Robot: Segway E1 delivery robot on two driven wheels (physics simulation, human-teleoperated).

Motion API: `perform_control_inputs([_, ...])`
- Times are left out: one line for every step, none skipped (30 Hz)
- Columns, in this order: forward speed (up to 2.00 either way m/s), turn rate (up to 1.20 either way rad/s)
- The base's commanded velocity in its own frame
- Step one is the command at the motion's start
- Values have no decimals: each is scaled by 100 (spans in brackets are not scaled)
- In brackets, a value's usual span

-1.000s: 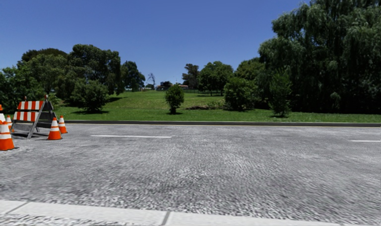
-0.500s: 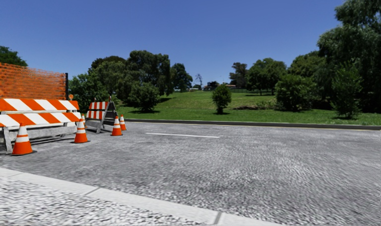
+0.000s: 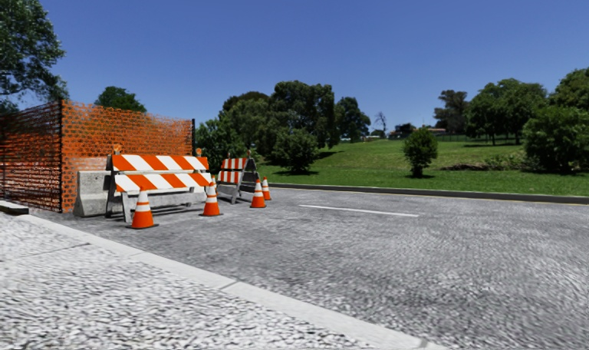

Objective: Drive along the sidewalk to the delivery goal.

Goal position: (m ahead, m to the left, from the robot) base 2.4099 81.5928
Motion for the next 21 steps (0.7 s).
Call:
perform_control_inputs([0, 61])
perform_control_inputs([0, 61])
perform_control_inputs([0, 61])
perform_control_inputs([0, 61])
perform_control_inputs([0, 61])
perform_control_inputs([0, 61])
perform_control_inputs([0, 61])
perform_control_inputs([0, 61])
perform_control_inputs([2, 61])
perform_control_inputs([17, 61])
perform_control_inputs([17, 61])
perform_control_inputs([28, 61])
perform_control_inputs([38, 61])
perform_control_inputs([38, 61])
perform_control_inputs([43, 61])
perform_control_inputs([48, 61])
perform_control_inputs([55, 61])
perform_control_inputs([55, 61])
perform_control_inputs([64, 61])
perform_control_inputs([69, 61])
perform_control_inputs([69, 61])
